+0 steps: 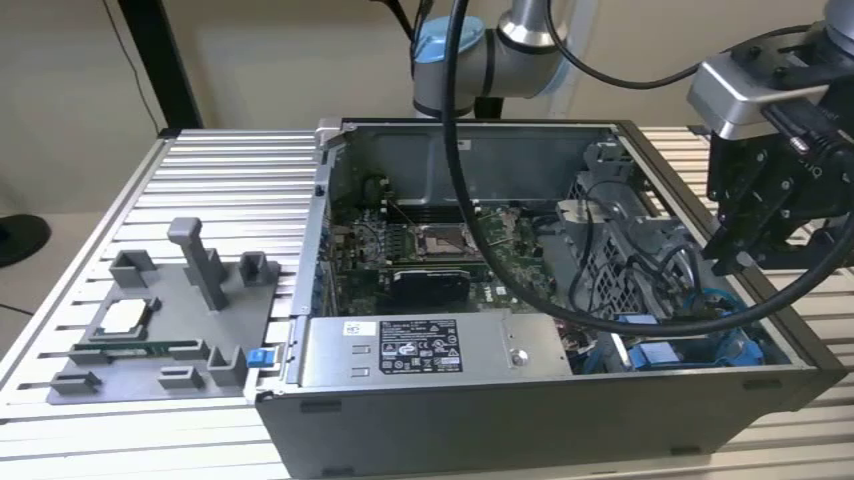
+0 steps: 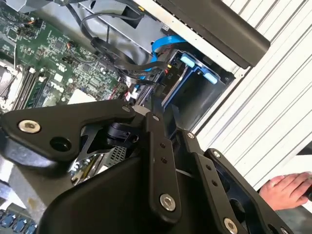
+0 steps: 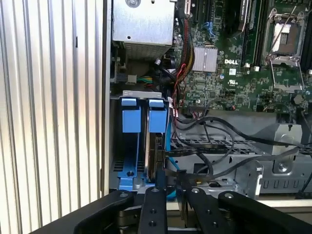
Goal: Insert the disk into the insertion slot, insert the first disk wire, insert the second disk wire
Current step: 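Insert the second disk wire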
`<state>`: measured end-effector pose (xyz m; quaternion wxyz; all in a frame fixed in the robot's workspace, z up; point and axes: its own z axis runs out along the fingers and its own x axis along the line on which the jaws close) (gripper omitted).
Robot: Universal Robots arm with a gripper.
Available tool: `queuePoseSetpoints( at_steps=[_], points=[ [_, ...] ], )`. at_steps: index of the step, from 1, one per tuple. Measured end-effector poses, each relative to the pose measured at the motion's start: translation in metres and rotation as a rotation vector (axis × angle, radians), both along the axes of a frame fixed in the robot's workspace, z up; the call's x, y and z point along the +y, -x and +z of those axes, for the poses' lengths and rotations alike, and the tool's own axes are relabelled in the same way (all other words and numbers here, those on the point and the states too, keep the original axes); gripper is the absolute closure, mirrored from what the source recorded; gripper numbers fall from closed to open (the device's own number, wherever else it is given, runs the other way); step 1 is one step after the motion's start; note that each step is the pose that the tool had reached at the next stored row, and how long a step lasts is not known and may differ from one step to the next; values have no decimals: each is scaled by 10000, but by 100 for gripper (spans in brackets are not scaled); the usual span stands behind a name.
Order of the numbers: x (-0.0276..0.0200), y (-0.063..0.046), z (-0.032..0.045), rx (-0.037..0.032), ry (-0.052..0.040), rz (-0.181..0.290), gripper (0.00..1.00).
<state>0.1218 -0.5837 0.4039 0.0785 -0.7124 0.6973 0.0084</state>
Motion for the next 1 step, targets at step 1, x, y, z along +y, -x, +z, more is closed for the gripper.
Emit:
queuePoseSetpoints(
  at_steps=[1],
  points=[
    [0, 0, 0, 0, 0, 0, 0]
  ],
)
